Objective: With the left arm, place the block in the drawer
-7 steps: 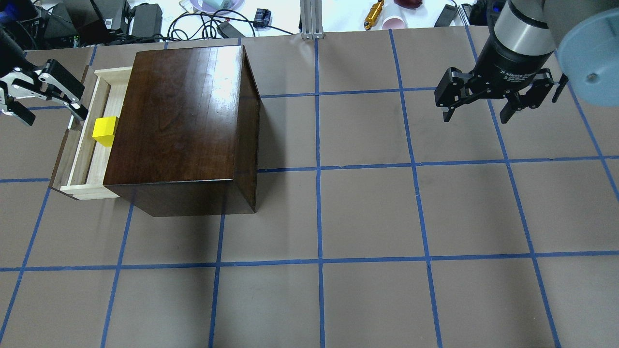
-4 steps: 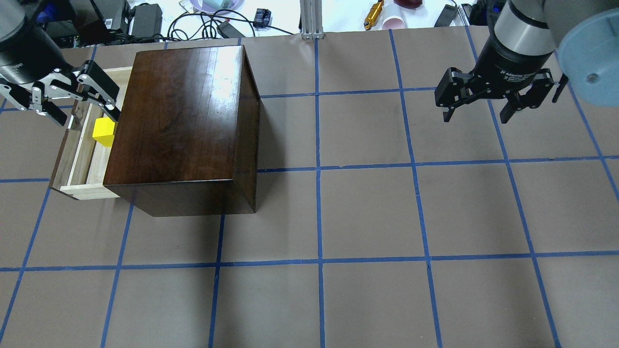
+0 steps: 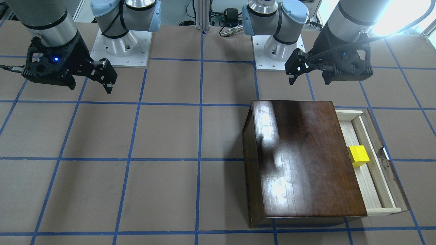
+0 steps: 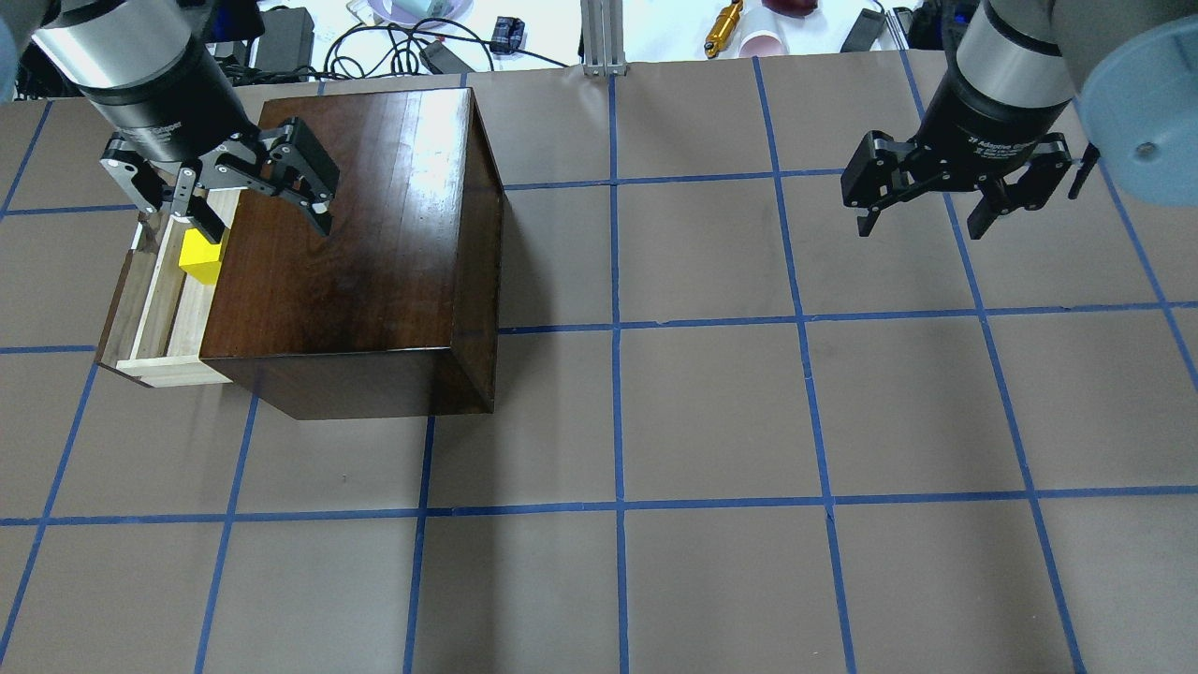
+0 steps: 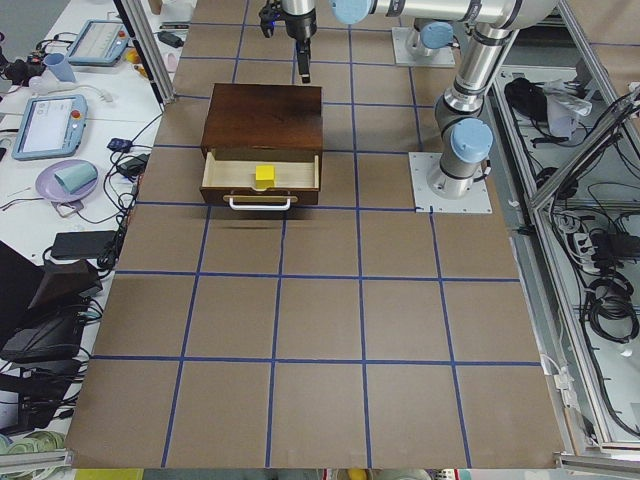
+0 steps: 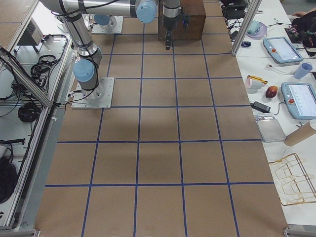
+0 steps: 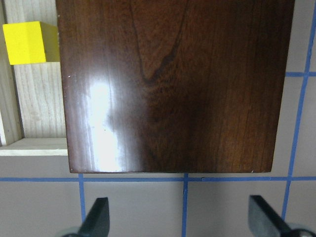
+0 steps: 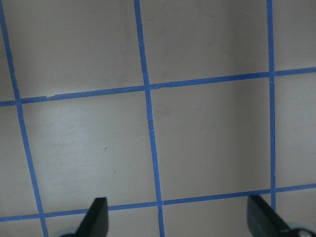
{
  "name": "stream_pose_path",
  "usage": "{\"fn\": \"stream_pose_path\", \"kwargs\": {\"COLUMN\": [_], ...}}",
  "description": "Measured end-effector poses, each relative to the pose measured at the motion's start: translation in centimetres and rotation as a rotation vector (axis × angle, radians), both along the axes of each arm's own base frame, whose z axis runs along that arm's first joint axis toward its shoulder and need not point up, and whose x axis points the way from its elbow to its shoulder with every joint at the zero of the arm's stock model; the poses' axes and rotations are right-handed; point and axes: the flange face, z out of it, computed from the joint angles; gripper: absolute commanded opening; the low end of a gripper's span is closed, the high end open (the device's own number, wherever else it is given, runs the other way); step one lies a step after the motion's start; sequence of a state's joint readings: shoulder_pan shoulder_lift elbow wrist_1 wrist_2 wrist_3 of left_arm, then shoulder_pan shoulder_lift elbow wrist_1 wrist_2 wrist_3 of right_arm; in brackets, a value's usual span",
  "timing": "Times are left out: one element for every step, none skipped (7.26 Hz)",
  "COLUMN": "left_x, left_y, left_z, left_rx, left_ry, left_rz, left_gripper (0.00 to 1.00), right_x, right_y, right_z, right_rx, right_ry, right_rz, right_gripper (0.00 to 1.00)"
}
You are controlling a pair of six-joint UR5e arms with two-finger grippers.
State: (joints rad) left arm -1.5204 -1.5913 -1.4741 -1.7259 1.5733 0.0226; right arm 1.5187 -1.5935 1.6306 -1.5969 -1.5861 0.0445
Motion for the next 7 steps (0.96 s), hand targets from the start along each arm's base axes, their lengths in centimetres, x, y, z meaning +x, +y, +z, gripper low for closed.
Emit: {"fn": "stream_pose_path", "kwargs": {"left_x": [-0.64, -0.95, -1.07, -1.07, -1.09, -1.09, -1.08], "left_y": [-0.26, -0.55, -0.78, -0.98, -1.08, -1.13, -1.16], "left_z": [-0.06, -0.10, -0.17, -0.26, -0.31, -0.29, -0.27], "left_rx": [-0.020, -0.040, -0.052, -0.062, -0.069, -0.074, -0.076], "left_ry": [-0.002, -0.003, -0.003, -0.004, -0.004, -0.004, -0.004], "left_rz": [0.002, -0.002, -0.006, -0.009, -0.012, -0.015, -0.016], "left_gripper": [1.00, 1.00, 1.00, 1.00, 1.00, 1.00, 1.00], "right_x": [0.00, 0.00, 0.00, 0.00, 0.00, 0.00, 0.00], "right_y": [0.01, 0.01, 0.01, 0.01, 0.01, 0.01, 0.01], "right_z": [0.01, 0.01, 0.01, 0.01, 0.01, 0.01, 0.01], "right_rx": [0.000, 0.000, 0.000, 0.000, 0.000, 0.000, 0.000], "right_ry": [0.000, 0.000, 0.000, 0.000, 0.000, 0.000, 0.000], "right_rz": [0.000, 0.000, 0.000, 0.000, 0.000, 0.000, 0.000], "right_gripper": [1.00, 1.00, 1.00, 1.00, 1.00, 1.00, 1.00]}}
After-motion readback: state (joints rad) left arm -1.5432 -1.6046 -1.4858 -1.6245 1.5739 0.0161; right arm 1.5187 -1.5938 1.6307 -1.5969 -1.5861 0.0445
